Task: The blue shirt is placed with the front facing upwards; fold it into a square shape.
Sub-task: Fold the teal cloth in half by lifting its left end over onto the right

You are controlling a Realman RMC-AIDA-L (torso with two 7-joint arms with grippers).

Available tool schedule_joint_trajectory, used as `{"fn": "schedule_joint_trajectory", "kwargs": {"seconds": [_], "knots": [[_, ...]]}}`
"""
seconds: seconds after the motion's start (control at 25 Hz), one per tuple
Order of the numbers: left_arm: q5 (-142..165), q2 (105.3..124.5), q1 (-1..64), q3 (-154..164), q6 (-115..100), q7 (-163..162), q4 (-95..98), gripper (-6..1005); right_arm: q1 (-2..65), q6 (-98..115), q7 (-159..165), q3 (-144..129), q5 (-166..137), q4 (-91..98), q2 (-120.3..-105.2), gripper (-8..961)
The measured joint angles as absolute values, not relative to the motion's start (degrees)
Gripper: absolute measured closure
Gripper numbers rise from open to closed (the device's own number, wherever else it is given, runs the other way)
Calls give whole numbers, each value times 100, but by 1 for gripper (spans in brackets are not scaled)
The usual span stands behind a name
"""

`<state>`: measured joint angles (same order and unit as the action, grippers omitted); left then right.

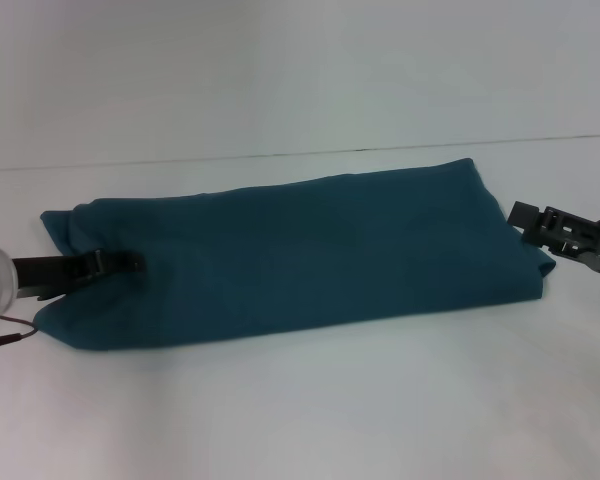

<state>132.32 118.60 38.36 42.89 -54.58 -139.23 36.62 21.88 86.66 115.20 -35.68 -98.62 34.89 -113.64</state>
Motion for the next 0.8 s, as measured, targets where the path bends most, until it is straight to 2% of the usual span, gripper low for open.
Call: {"fn": "schedule_joint_trajectory", "kwargs": {"seconds": [0.36, 0.6, 0.72, 0.8], "knots": [[13554, 11862, 3953, 4600, -5374, -14235, 3712, 421, 2140, 8685, 11516, -3560, -9842, 3489, -11364, 119], [13576, 11889, 3920, 4605, -5383, -14242, 3808, 628, 2129, 8689, 11514, -3559, -9836, 3489, -11364, 121], [13584, 11924, 3910, 4606, -5405, -14243, 3904, 859, 2127, 8682, 11513, -3559, -9838, 3485, -11364, 123], [13589, 11934, 3909, 4615, -5421, -14244, 3940, 888, 2127, 8680, 11513, -3559, -9838, 3481, -11364, 123]]}}
